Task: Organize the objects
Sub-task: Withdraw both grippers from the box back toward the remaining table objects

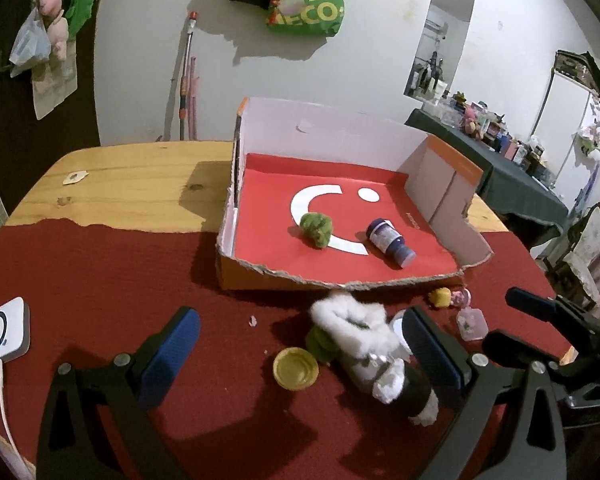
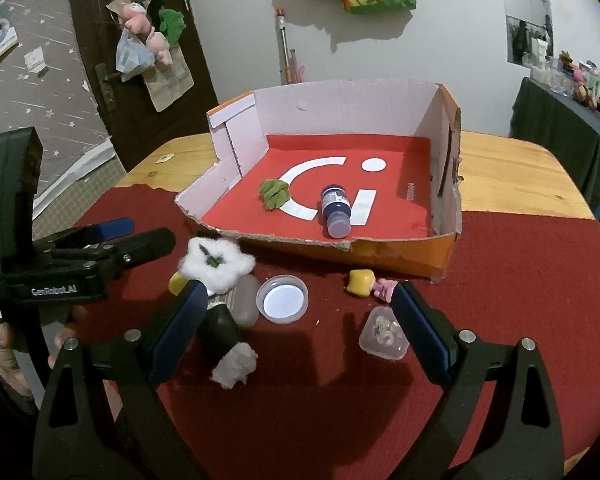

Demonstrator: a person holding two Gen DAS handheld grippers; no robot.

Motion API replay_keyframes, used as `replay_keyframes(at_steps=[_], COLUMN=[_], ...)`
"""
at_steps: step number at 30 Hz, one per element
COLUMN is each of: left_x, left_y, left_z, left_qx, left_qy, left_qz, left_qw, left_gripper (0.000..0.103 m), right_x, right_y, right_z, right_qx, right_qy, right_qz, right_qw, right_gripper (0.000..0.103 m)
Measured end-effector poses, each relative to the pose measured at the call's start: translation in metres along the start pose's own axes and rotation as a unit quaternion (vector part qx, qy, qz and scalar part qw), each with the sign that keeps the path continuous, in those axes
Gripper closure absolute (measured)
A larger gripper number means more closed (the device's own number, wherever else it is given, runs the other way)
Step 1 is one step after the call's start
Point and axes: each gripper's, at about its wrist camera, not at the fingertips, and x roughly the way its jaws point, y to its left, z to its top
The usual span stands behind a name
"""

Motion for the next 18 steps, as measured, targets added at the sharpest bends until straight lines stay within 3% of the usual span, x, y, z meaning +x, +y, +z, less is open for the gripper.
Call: replay_keyframes(at_steps=[18], left_x=[-0.011], left_y=[-0.008], left_z=[-0.023], left_qx=[0.011], left_qy=[0.012], left_qz=[0.003], left_qw=[0.9999], left_gripper=[0.000], right_x=[-0.010], right_y=[0.006], right_z=[-0.020], right_qx=[0.004], right_qy=[0.004], right_qz=[0.006], right_qw=[1.000], right_gripper=[0.008])
